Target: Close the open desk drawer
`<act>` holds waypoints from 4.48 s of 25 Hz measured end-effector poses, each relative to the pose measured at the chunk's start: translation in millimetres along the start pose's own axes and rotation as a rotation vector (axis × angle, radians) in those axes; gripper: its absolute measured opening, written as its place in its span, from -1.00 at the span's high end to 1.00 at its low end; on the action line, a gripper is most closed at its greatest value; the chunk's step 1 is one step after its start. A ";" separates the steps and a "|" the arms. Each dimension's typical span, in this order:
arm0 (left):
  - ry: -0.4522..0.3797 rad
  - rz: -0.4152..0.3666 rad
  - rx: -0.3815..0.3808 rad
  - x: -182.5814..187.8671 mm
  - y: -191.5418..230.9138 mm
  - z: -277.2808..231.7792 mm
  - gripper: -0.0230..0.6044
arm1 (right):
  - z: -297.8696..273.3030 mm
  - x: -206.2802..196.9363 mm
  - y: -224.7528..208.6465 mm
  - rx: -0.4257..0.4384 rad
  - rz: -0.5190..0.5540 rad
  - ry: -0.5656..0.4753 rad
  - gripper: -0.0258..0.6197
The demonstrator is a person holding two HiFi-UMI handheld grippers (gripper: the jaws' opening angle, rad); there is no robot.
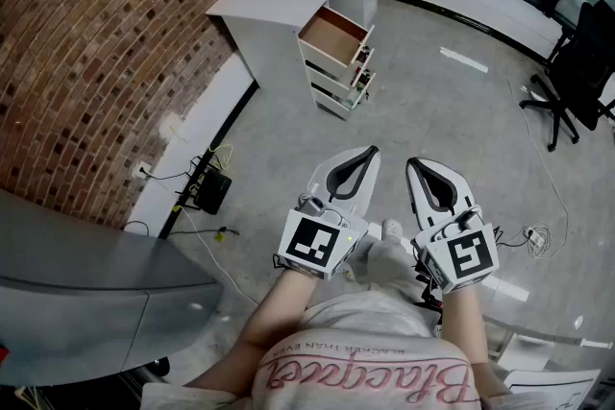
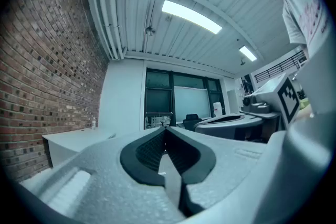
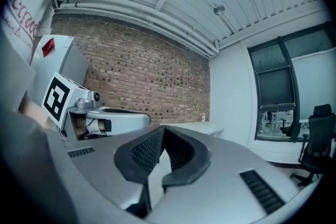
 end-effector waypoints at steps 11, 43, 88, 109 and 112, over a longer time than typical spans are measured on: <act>0.043 -0.012 0.026 0.9 6.4 -26.4 0.92 | -11.5 4.0 -28.5 0.012 -0.048 -0.039 0.89; 0.037 0.004 0.193 -21.1 71.5 -230.5 0.92 | -132.1 0.6 -221.3 0.136 0.034 -0.054 0.89; 0.133 0.080 0.286 -97.2 306.4 -377.7 0.92 | -403.1 -21.2 -318.9 0.280 -0.139 0.020 0.89; 0.186 0.137 0.324 -136.1 410.5 -425.9 0.92 | -540.5 -39.5 -345.7 0.304 0.064 0.099 0.88; 0.198 0.142 0.354 -139.1 414.7 -435.6 0.92 | -545.9 -44.7 -355.5 0.328 0.072 0.104 0.88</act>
Point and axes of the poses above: the fingertips, and each gripper's own axes: z backward along the fingers, y to its left, x out of its top, the point moved 2 cm from there along z, backward along the fingers, and after that the axes turned 3 degrees about -z, right-handed, at the moved point
